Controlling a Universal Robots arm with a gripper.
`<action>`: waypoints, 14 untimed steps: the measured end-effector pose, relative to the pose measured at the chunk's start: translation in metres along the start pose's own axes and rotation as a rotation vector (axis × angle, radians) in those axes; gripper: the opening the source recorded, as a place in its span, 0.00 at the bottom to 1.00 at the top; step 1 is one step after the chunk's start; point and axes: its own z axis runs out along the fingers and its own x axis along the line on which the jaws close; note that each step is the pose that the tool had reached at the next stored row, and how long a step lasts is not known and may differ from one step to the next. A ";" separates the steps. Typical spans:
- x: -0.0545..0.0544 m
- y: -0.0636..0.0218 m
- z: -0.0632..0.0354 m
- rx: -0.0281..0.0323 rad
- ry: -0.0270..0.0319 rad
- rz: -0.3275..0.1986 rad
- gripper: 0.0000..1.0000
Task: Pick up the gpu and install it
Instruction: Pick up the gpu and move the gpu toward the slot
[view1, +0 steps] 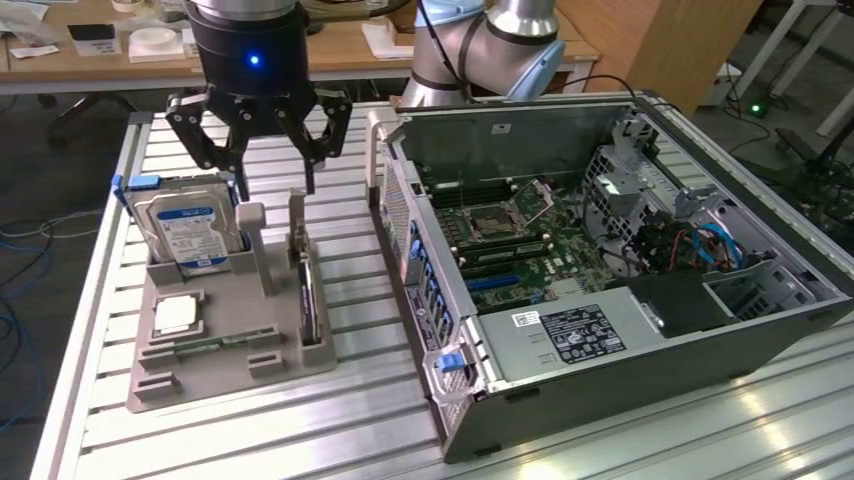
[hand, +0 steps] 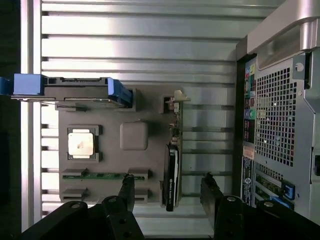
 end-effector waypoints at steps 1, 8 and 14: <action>0.000 -0.0003 0.0003 0.0000 0.0001 -0.001 0.65; 0.000 -0.0042 0.0048 0.0001 0.0002 -0.002 0.65; -0.003 -0.0047 0.0119 -0.0001 0.0002 -0.007 0.65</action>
